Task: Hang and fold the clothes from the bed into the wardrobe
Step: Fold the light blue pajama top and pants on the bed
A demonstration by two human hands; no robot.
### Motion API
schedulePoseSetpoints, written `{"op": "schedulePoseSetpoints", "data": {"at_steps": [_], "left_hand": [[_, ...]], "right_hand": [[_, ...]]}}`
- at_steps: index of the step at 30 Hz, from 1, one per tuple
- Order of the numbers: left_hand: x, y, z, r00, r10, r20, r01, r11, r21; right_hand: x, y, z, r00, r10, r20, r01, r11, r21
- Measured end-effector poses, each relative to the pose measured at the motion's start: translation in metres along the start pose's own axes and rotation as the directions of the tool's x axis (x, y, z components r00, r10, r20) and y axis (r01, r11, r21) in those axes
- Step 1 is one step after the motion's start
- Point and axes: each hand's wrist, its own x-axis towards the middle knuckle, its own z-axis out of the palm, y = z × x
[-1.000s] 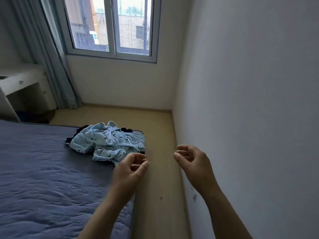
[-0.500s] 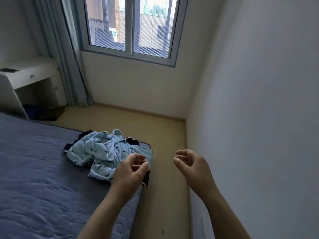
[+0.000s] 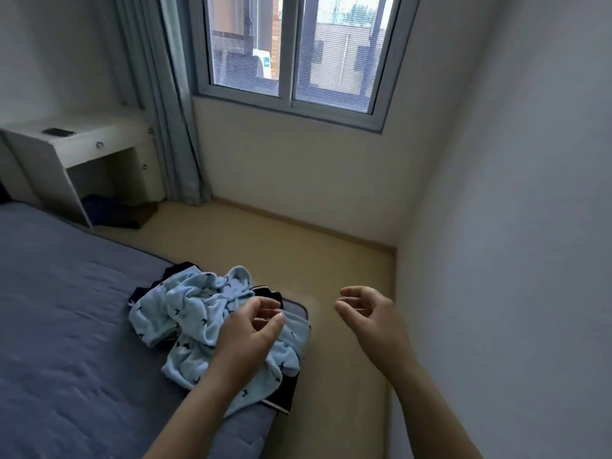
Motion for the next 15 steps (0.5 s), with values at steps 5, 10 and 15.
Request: {"op": "schedulePoseSetpoints", "data": {"at_steps": [5,10,15], "left_hand": [[0.071,0.009,0.037,0.993,-0.06,-0.105,0.059,0.998,-0.016],[0.133,0.013,0.055,0.975,-0.118,-0.187,0.117,0.993,-0.014],[0.193,-0.002,0.057,0.948,-0.172,-0.267,0.173,0.985,-0.018]], "right_hand": [[0.101,0.021,-0.014,0.996,-0.047,0.081,0.046,0.999,0.025],[0.191,0.031,-0.013,0.98,-0.075,0.186,0.069,0.997,0.04],[0.262,0.043,0.014,0.955,-0.064,0.291,0.056,0.998,0.035]]}}
